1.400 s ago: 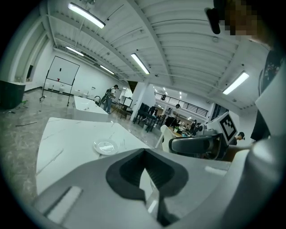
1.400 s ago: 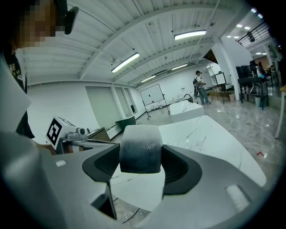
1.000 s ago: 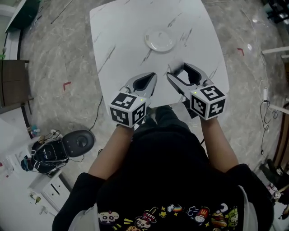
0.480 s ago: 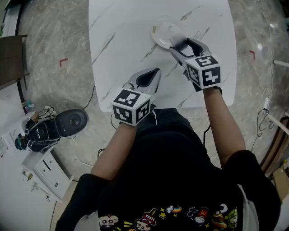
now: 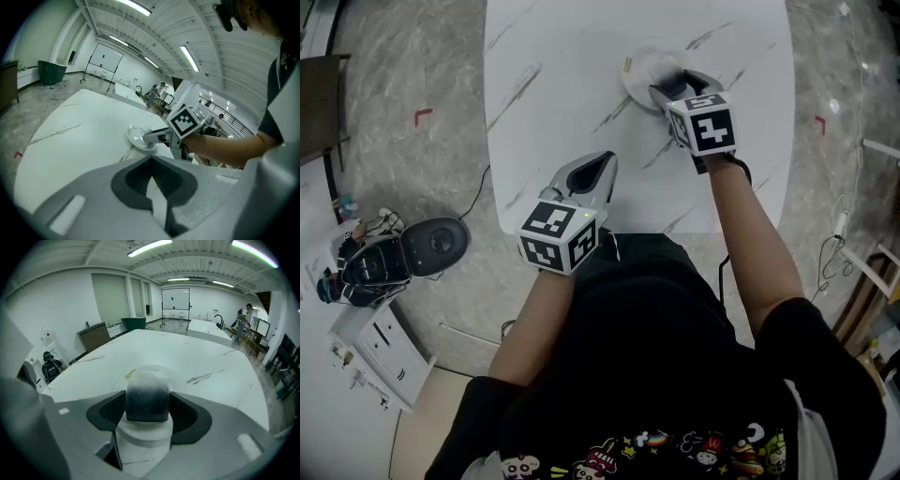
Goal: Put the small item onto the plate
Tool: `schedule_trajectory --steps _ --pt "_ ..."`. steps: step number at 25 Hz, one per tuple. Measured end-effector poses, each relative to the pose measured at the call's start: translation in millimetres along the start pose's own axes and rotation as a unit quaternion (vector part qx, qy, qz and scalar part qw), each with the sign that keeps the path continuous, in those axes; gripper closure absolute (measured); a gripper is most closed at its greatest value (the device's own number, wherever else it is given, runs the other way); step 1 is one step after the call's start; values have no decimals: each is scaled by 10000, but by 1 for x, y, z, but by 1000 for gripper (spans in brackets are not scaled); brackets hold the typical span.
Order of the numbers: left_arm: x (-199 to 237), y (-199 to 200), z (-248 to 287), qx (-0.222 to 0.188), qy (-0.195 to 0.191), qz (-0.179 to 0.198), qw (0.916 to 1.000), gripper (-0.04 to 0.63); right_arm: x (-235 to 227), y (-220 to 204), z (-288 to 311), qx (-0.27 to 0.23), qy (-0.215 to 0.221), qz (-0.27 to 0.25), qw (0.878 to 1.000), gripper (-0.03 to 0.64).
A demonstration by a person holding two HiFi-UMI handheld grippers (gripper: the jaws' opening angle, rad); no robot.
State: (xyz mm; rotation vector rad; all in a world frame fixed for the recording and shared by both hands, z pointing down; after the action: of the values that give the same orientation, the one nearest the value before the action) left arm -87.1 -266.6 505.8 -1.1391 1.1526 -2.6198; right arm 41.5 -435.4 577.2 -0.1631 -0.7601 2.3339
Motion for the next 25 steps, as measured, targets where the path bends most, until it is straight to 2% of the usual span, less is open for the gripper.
schedule_trajectory --steps 6,15,25 --pt "0 -1 -8 -17 6 -37 10000 595 3 15 13 154 -152 -239 9995 296" --pt "-1 -2 -14 -91 24 -52 9999 595 2 23 26 538 -13 -528 9972 299" --pt "-2 -5 -18 -47 43 -90 9999 595 5 23 26 490 -128 -692 9963 293"
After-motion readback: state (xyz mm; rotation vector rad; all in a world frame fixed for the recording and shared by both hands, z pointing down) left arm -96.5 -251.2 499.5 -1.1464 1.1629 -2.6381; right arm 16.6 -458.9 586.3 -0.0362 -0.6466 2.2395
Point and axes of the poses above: the fingertips, and each gripper's own axes: z forward along the fingers, x to its left, y out of its top, the point moved 6 cm from there along -z, backward along the fingers, and after that the axes turned 11 degrees about -y, right-handed, at the moved point
